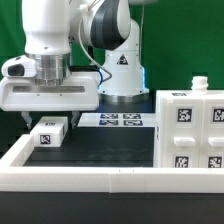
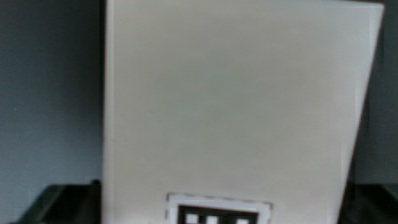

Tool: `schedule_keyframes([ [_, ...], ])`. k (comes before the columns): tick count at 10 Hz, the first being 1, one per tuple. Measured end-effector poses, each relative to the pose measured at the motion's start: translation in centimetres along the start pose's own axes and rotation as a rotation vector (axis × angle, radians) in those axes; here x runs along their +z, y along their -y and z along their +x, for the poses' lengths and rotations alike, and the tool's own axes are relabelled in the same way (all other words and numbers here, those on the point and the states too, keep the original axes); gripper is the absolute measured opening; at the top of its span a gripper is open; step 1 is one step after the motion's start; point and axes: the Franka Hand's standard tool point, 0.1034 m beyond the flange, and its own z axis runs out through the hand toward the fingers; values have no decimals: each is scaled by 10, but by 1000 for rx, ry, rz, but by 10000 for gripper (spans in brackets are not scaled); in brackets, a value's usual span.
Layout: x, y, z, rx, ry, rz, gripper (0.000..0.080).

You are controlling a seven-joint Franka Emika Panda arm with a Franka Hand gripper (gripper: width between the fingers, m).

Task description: Assemble cabinet

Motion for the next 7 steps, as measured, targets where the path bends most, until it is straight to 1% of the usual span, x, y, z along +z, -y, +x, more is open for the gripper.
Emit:
schedule_keyframes([
  [6,-1,3,2,-6,-2,0,560],
  [7,-14,13,5,-15,-8,11,561],
])
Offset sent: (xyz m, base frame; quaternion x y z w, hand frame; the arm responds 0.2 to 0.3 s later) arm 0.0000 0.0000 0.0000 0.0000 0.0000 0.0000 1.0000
